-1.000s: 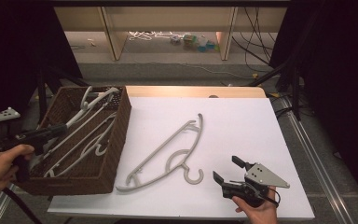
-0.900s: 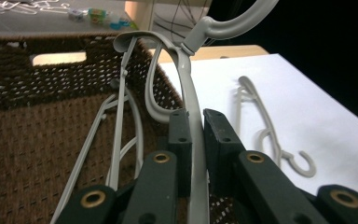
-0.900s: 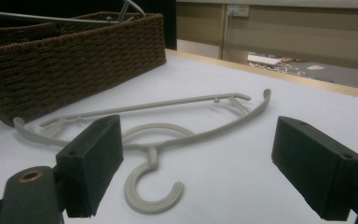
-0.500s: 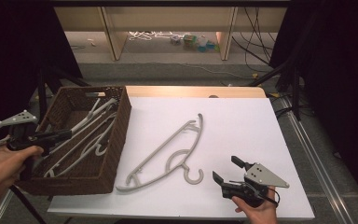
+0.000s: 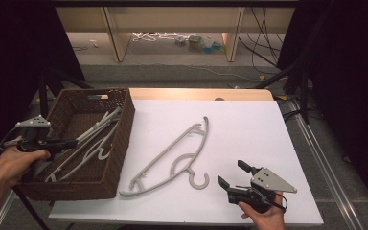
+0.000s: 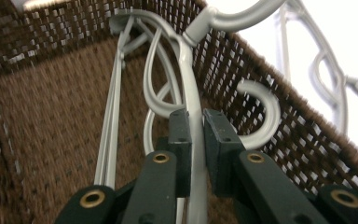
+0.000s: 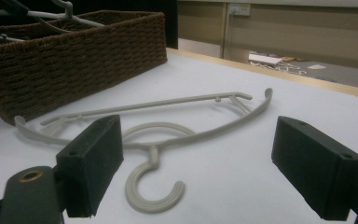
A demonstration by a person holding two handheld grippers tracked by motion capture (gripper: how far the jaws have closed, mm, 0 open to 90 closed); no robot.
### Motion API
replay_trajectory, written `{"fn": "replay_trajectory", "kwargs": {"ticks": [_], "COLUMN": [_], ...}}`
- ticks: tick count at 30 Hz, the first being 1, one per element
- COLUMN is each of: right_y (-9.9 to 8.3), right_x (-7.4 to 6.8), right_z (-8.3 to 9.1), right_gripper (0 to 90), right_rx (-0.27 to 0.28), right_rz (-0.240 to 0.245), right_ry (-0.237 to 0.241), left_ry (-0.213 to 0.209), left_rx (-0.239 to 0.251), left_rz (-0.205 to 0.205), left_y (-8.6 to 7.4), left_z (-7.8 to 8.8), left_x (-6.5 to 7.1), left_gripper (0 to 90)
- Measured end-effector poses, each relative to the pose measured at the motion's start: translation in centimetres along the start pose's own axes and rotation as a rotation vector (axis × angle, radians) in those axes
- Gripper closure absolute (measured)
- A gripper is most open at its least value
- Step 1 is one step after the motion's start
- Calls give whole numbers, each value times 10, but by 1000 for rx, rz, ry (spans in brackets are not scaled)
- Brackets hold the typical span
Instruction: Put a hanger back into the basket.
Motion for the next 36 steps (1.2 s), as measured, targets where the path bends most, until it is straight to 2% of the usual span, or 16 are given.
{"fn": "replay_trajectory", "kwargs": {"ticks": [2, 4, 6, 8, 9, 13, 15, 18, 23, 25, 27, 29, 31, 32, 34, 36], "right_y": [0, 0, 0, 0, 0, 0, 0, 0, -1, 0, 0, 0, 0, 0, 0, 0], "right_x": [0, -1, -1, 0, 0, 0, 0, -1, 0, 0, 0, 0, 0, 0, 0, 0], "right_z": [0, 0, -2, -1, -1, 0, -1, -2, -2, -1, -1, -1, -1, -1, -1, -1], "right_gripper": [173, 173, 174, 173, 173, 174, 174, 173, 174, 174, 174, 174, 174, 174, 174, 174], "right_rx": [-1, -3, 20, 4, 4, 1, -3, 2, -2, -3, 0, -2, -1, 5, 0, -1], "right_rz": [-1, -6, -3, 1, 1, 1, 0, -1, -6, 1, 2, 2, 0, 4, 2, 1], "right_ry": [-1, 3, 10, -1, -1, 2, 2, 2, 5, 0, -1, 0, 3, -2, 0, 1], "left_ry": [-3, 9, 8, 4, 5, 2, -5, 2, -15, -31, -30, -47, -50, -46, -50, -40], "left_rx": [-1, -18, -32, -40, -56, -64, -82, -111, -123, -150, -164, -187, -189, -197, -189, -180], "left_rz": [-12, -59, -69, -73, -89, -63, -70, -44, -62, -86, -95, -106, -89, -96, -73, -67], "left_y": [0, 1, 2, 2, 1, -5, -10, -21, -25, -26, -28, -30, -32, -33, -32, -31], "left_z": [0, 1, 1, 0, -1, -4, -7, -12, -15, -18, -21, -24, -26, -26, -26, -25], "left_x": [-1, -5, -6, -7, -8, -11, -13, -18, -16, -14, -11, -10, -8, -8, -8, -8], "left_gripper": [817, 817, 817, 816, 816, 813, 811, 804, 805, 806, 806, 805, 805, 803, 795, 754]}}
Point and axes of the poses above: each handheld gripper's, and its own axes: z roughly backward along the jaws, y roughly out of its top, x roughly to its right, the point moved 4 cm from there along -z, roughly forward along the jaws, and after that the axes turned 14 degrees about y, right-handed, at the moved point
